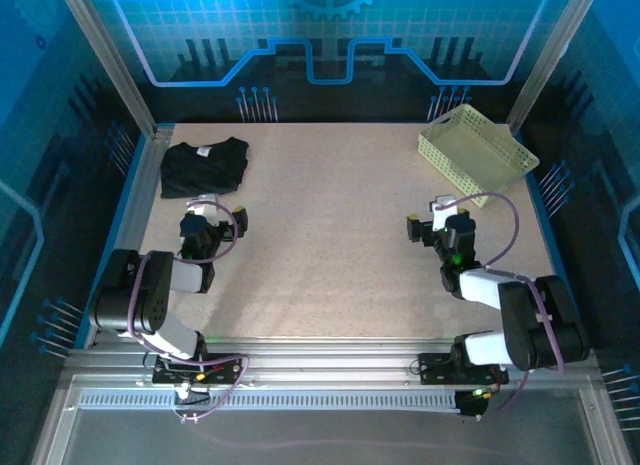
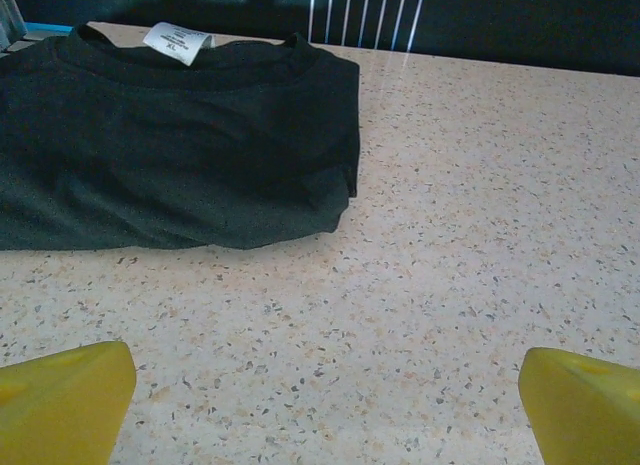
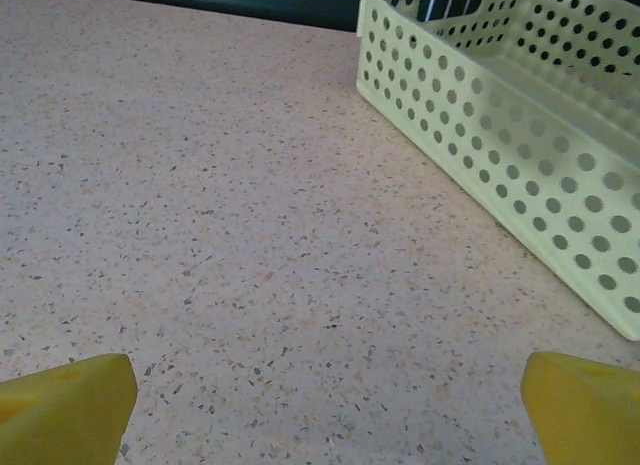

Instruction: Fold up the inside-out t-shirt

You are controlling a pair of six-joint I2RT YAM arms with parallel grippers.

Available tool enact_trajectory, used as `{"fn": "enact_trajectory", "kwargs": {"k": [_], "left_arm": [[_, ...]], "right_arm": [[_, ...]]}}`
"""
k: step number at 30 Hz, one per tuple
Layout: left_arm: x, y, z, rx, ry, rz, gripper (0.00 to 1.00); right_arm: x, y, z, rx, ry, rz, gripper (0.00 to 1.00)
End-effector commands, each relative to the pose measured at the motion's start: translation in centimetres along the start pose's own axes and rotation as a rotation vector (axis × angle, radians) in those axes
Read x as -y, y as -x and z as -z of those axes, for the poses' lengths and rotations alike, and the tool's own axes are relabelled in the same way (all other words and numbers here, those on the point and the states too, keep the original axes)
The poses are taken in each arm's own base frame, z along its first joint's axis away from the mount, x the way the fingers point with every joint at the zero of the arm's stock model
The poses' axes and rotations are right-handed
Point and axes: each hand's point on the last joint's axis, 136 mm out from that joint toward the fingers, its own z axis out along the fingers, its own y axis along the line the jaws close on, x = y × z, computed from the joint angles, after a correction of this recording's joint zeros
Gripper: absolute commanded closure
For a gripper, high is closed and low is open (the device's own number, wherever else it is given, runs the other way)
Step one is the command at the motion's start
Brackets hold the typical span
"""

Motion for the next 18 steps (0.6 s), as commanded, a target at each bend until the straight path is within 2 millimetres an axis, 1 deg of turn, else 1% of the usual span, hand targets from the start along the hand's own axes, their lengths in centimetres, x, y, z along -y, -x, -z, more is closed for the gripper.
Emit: {"fn": "enact_trajectory", "kwargs": {"k": [1,10,18], "left_arm": [[-0.4,1.1,0.0,0.036,0.017,0.018,0.01],[-0.3,1.1,-0.1,0.028,0.015,0.014,0.01],[-0.3,1.2,-0.2,0.025,0.021,0.011,0.01]], "right_arm": [[0.0,1.9,-0.9,0.076,0.025,-0.013,0.00],[-0.4,1.0,-2.3,0.026,0.030,0.004,0.00],[0.2,0.9,-2.6,0.010,0.033,-0.030,0.00]]}}
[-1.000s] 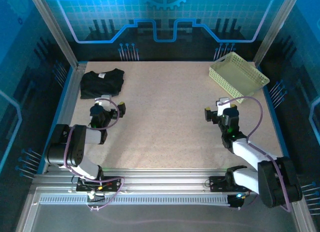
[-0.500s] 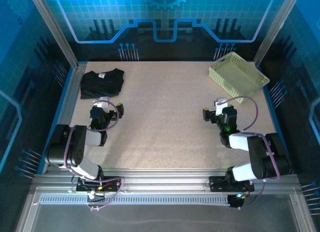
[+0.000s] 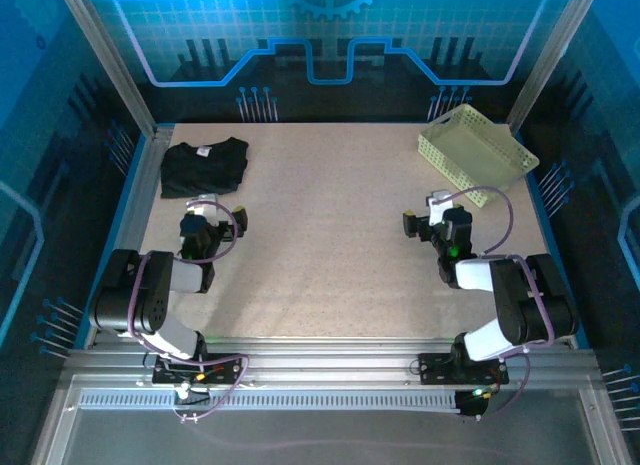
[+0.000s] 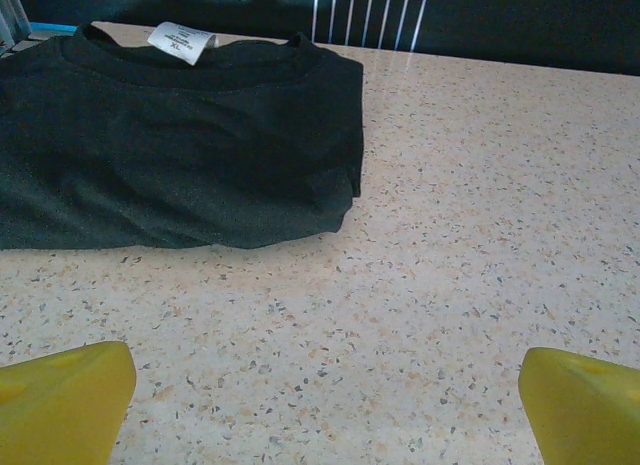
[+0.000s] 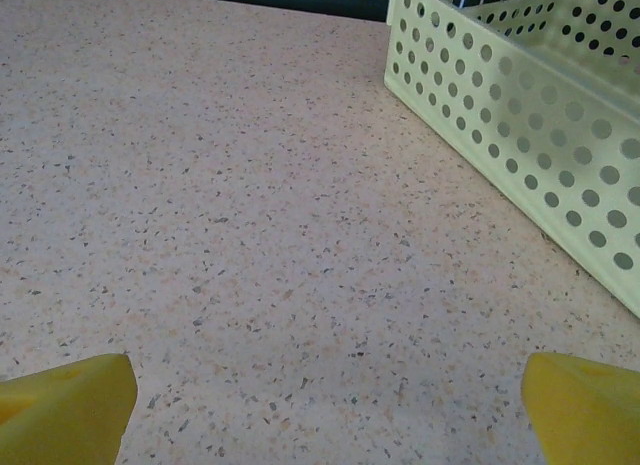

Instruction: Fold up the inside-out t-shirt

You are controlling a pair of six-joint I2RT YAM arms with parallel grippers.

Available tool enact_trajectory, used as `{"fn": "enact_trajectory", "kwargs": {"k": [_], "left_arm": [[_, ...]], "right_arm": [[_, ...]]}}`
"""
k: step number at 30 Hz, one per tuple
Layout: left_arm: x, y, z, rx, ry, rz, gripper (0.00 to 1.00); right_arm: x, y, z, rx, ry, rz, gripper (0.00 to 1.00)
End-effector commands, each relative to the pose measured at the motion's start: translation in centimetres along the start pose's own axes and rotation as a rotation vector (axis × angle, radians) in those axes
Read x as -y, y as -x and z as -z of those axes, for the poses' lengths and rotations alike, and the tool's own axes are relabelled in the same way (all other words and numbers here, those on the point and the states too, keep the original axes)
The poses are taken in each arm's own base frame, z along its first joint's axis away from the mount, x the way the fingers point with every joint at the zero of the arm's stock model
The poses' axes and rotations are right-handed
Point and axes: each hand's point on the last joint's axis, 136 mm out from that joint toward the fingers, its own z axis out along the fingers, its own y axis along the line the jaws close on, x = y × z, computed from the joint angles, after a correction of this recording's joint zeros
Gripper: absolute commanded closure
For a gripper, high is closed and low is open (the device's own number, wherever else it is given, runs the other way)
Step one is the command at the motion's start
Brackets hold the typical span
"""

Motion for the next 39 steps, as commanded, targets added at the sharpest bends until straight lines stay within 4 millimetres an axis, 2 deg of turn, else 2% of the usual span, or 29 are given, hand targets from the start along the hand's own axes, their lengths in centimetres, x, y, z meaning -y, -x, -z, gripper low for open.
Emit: {"fn": "enact_trajectory", "kwargs": {"k": [1,39], "left_arm": [[-0.19,1.10,-0.20,0.024,0.017,0.011,0.01],[0.05,1.09,-0.31,0.019,0.018,-0.003,0.01]], "right_arm": [[0.72,0.85,-0.38,0.021,-0.007,-0.020,0.00],[0.73,0.83,-0.38,0.020,-0.005,-0.020,0.00]]}}
